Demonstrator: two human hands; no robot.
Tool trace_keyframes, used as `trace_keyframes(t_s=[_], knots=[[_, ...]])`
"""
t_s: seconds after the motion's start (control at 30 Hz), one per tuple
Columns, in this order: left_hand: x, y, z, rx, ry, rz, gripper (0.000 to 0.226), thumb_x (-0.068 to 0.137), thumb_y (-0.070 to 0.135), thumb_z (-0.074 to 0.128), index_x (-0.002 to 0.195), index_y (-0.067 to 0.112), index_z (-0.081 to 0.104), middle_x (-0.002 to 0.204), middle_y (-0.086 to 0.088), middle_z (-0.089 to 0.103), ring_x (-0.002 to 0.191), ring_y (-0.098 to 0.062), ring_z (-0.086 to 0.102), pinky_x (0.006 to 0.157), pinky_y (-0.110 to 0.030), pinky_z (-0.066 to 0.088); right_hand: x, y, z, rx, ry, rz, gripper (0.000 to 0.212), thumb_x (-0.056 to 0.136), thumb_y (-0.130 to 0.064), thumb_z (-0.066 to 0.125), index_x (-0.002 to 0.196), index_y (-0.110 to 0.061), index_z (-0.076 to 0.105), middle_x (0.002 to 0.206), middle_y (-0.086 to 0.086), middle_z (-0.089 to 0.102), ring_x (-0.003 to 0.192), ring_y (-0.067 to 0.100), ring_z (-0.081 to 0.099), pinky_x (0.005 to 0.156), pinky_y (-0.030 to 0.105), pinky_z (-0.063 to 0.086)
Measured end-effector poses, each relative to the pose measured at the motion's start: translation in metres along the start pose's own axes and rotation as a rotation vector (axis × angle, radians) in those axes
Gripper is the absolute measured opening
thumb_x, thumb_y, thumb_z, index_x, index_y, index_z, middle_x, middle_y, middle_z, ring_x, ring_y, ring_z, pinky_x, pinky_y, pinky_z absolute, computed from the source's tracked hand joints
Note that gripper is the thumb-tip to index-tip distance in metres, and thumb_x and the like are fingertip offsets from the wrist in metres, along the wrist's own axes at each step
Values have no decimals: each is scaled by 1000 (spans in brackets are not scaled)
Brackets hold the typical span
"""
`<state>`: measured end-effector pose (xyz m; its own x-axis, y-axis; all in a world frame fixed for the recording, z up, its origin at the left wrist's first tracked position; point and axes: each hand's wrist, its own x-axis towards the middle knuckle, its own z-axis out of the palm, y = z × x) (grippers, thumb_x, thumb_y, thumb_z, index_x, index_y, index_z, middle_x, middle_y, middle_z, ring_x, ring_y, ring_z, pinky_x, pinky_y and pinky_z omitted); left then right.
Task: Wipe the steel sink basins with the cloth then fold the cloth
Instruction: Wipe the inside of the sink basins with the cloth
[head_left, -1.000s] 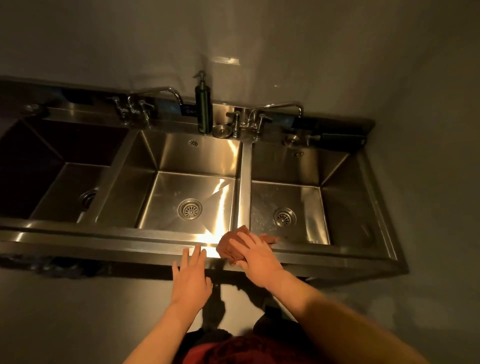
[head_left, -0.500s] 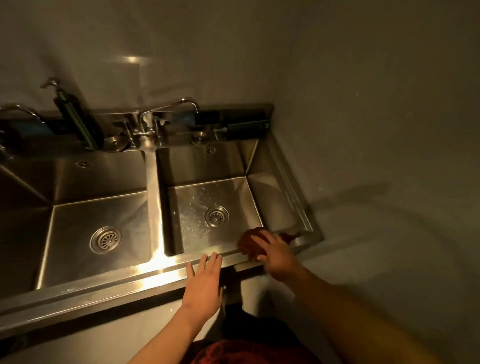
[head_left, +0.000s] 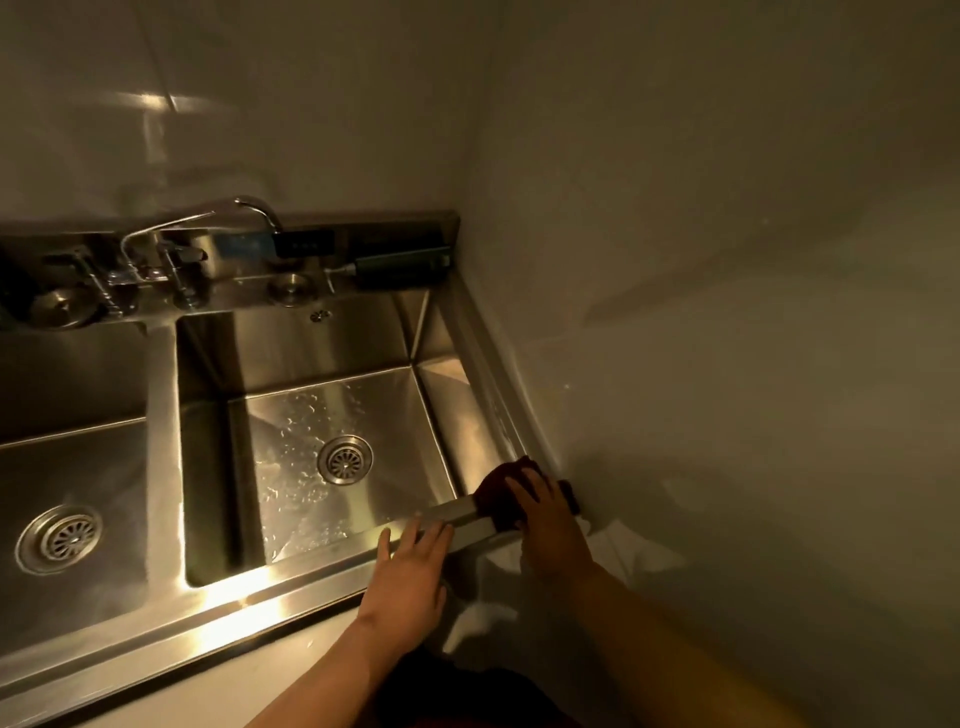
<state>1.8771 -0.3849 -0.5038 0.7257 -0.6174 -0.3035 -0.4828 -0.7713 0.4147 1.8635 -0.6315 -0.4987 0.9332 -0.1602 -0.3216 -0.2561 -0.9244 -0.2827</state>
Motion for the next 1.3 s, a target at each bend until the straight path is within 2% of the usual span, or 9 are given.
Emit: trace_keyframes(t_s=[0.13, 0.2, 0.33, 0.5, 0.7, 0.87, 1.1, 1.2, 1.3], knots=[[33, 0, -2, -12, -12, 91, 76, 91, 39, 52, 162, 26, 27, 170, -1, 23, 159, -29, 16, 125, -58, 12, 23, 1, -1, 1, 3, -27, 83, 92, 2, 60, 160, -30, 25, 170, 2, 7, 157, 30, 0, 126, 53, 15], [47, -4, -3, -11, -28, 133, 71, 92, 45, 47, 159, 31, 31, 170, 2, 22, 158, -28, 18, 125, -58, 14, 42, -1, -4, -31, -3, -51, 79, 95, -3, 60, 160, -30, 24, 170, 2, 7, 156, 31, -1, 127, 52, 12], [67, -19, -4, 35, 11, 176, 64, 95, 57, 38, 153, 31, 44, 164, 1, 37, 154, -29, 32, 120, -57, 27, 85, -13, -17, -98, 10, -145, 76, 94, -12, 61, 160, -26, 26, 170, 6, 10, 156, 35, 2, 126, 52, 10], [68, -41, -2, 5, 17, 28, 66, 99, 67, 31, 157, 36, 36, 167, 4, 32, 155, -25, 28, 122, -57, 24, 155, -28, -21, -145, 79, -223, 84, 81, 2, 61, 157, -22, 35, 167, 10, 20, 153, 40, 14, 123, 57, 15], [37, -69, -4, -52, -32, -247, 67, 102, 65, 29, 161, 33, 28, 170, 2, 25, 158, -26, 21, 126, -58, 15, 262, -61, -34, -238, 141, -241, 82, 78, -12, 72, 154, -19, 41, 160, 18, 32, 141, 46, 33, 118, 56, 25], [11, -77, -6, -26, -5, -328, 64, 105, 61, 22, 160, 30, 32, 166, 2, 35, 156, -25, 26, 127, -53, 12, 311, -83, -49, -302, 151, -185, 75, 93, -20, 61, 159, -26, 26, 167, 14, 17, 150, 42, 18, 123, 53, 14], [9, -79, -4, -21, 5, -326, 62, 105, 58, 19, 157, 31, 38, 161, 3, 44, 153, -24, 33, 125, -51, 17, 300, -81, -51, -305, 114, -188, 70, 95, -17, 62, 158, -26, 31, 166, 12, 21, 148, 44, 23, 122, 54, 22], [10, -78, -5, -16, -15, -324, 61, 105, 57, 18, 157, 30, 37, 162, 2, 42, 153, -24, 31, 124, -52, 17, 257, -68, -41, -363, 129, -195, 80, 83, -15, 71, 154, -25, 37, 162, 14, 29, 140, 47, 34, 117, 58, 30], [11, -76, -8, -5, -53, -326, 61, 107, 56, 17, 159, 29, 32, 164, 2, 37, 154, -25, 28, 125, -55, 16, 198, -57, -24, -349, 113, -136, 83, 76, -12, 74, 151, -28, 42, 161, 13, 31, 139, 47, 36, 116, 60, 29]])
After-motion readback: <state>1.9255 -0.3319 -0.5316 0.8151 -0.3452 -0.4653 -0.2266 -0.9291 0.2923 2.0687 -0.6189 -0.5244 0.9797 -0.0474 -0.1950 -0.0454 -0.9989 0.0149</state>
